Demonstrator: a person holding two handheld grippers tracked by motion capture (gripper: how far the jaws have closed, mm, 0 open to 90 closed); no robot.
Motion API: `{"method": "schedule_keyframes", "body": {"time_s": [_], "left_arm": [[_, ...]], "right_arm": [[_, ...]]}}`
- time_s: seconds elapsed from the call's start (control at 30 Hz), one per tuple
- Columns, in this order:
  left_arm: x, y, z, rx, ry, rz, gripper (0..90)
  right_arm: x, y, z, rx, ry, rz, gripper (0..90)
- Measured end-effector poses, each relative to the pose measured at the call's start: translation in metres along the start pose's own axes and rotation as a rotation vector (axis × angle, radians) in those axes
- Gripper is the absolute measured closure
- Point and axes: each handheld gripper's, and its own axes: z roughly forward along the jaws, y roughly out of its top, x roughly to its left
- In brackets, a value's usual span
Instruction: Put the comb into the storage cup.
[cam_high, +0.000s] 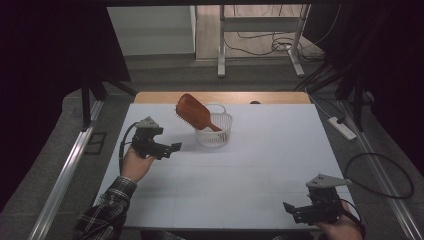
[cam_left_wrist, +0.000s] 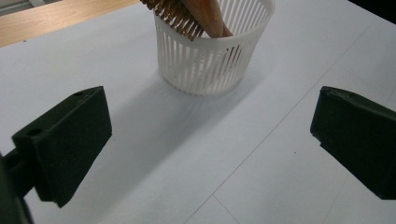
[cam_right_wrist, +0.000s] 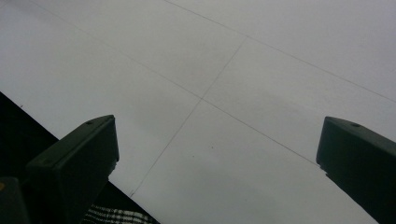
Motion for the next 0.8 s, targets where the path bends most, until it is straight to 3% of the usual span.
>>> {"method": "schedule_keyframes", "body": {"time_s": [0.8], "left_arm": [[-0.014,-0.017,-0.017,0.027,-0.012,0.011,0.0]], "right_arm": [[0.001,0.0,0.0,-0.004,-0.007,-0.004,0.0]]}}
